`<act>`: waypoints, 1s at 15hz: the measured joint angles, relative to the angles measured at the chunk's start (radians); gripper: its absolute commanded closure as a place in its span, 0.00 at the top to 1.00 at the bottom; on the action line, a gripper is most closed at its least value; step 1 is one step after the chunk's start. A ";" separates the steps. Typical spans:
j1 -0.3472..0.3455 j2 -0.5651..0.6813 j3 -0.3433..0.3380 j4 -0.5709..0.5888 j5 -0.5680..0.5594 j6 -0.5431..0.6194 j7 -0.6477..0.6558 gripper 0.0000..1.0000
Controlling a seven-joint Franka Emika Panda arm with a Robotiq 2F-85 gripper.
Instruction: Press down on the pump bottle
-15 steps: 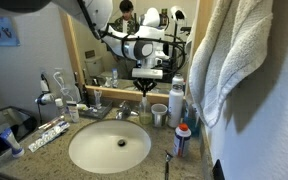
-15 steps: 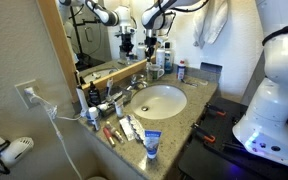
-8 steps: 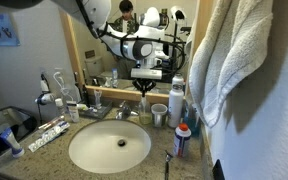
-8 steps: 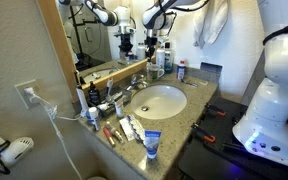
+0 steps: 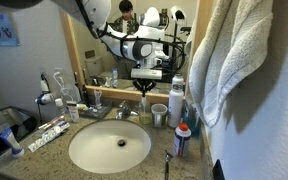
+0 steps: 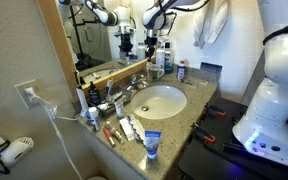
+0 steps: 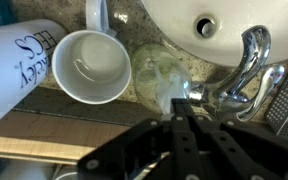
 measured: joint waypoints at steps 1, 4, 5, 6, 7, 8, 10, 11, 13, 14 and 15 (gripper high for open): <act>0.000 0.000 0.000 0.000 0.000 0.002 0.000 0.00; 0.003 0.000 0.000 0.001 0.000 0.002 0.000 0.00; 0.004 0.000 0.001 0.002 0.000 0.002 0.000 0.00; 0.004 0.000 0.001 0.004 -0.001 0.002 0.000 0.00; 0.005 0.000 0.001 0.005 -0.002 0.002 0.000 0.00; 0.006 0.000 0.001 0.005 -0.003 0.002 0.000 0.00; 0.008 0.000 0.001 0.006 -0.009 0.002 0.000 0.00; 0.009 0.000 0.001 0.006 -0.012 0.002 0.000 0.00; 0.012 0.000 0.001 0.007 -0.022 0.002 0.002 0.00; 0.013 0.000 0.001 0.007 -0.026 0.002 0.002 0.00; 0.015 0.000 0.001 0.008 -0.030 0.002 0.003 0.00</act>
